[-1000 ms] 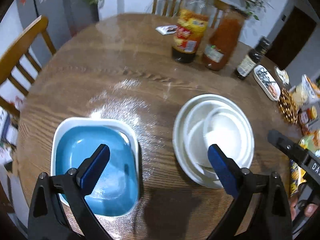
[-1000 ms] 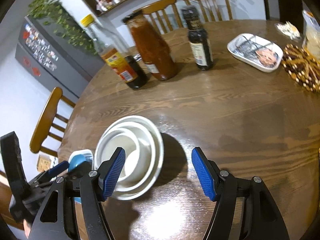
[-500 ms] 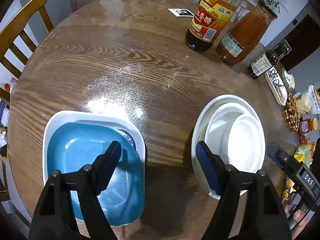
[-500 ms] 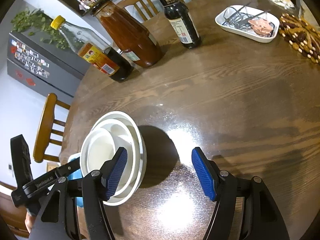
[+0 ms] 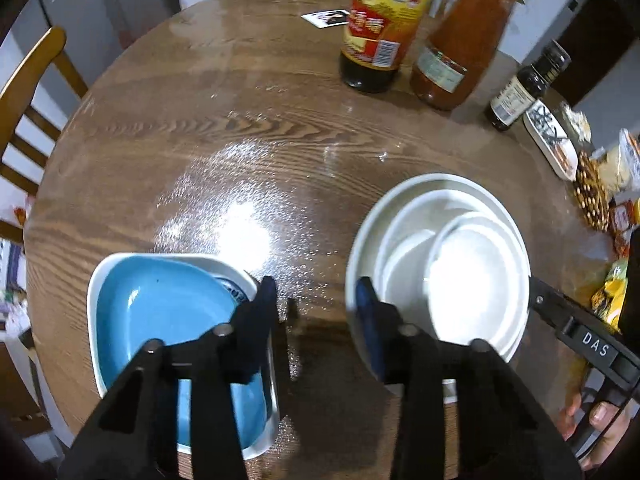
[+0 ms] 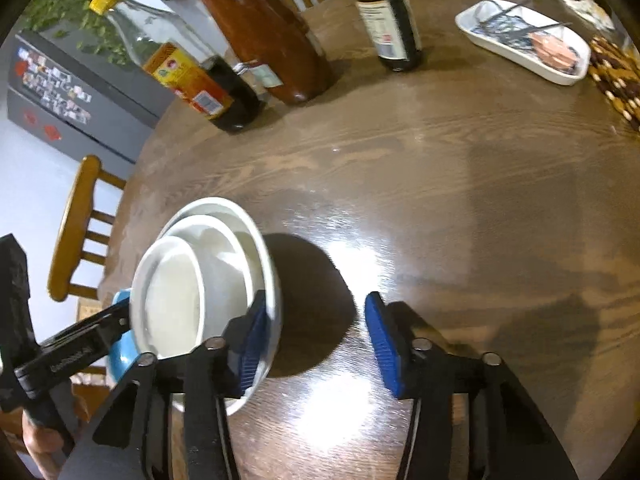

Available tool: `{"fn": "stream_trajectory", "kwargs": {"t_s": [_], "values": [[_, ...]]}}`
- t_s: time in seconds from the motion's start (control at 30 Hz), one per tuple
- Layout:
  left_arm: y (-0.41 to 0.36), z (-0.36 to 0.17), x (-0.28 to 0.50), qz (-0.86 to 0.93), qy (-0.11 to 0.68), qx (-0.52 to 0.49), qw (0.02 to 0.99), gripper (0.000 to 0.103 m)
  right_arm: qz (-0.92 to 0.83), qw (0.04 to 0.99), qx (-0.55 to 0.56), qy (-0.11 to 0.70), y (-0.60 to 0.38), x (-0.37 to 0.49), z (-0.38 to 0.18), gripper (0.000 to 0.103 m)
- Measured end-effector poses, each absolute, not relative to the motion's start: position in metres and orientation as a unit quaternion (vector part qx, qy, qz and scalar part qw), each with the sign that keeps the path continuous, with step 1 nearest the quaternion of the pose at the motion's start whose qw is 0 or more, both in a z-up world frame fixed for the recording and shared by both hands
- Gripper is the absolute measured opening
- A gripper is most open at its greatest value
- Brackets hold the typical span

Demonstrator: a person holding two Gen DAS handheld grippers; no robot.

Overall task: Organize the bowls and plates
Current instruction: 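Move the left tool to the rim of the large white bowl, then close the left tool on the large white bowl's rim, then lift the bowl stack with the left tool over the blue dish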

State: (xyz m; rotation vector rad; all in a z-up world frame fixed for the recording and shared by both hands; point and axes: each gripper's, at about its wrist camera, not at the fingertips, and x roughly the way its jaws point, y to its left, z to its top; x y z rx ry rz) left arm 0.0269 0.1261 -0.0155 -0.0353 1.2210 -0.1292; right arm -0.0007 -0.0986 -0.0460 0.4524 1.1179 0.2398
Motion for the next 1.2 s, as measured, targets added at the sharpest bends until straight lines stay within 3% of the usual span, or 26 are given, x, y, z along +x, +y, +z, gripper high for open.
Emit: {"fn": "stream_trajectory", "kwargs": {"t_s": [0.13, 0.27, 0.3, 0.77, 1.0, 1.2], "values": [[0.123, -0.016, 0.029, -0.062, 0.571, 0.001, 0.819, 0.031, 0.129, 0.816, 0.217, 0.520, -0.097, -0.002, -0.044, 0.028], [0.121, -0.019, 0.037, -0.098, 0.583, -0.039, 0.806, 0.003, 0.154, 0.811, 0.228, 0.516, -0.094, -0.001, -0.044, 0.015], [0.121, -0.019, 0.038, -0.100, 0.585, -0.046, 0.803, 0.002, 0.155, 0.812, 0.226, 0.516, -0.093, 0.000, -0.043, 0.014], [0.135, 0.009, 0.010, -0.064, 0.535, -0.065, 0.840, 0.001, 0.162, 0.825, 0.216, 0.496, -0.075, -0.012, -0.026, 0.011], [0.184, 0.038, -0.018, -0.024, 0.506, -0.079, 0.858, 0.002, 0.201, 0.832, 0.186, 0.483, -0.032, -0.014, 0.006, 0.011], [0.238, 0.040, -0.042, 0.036, 0.506, -0.093, 0.857, 0.002, 0.254, 0.813, 0.164, 0.498, 0.033, -0.013, 0.002, 0.011]]}}
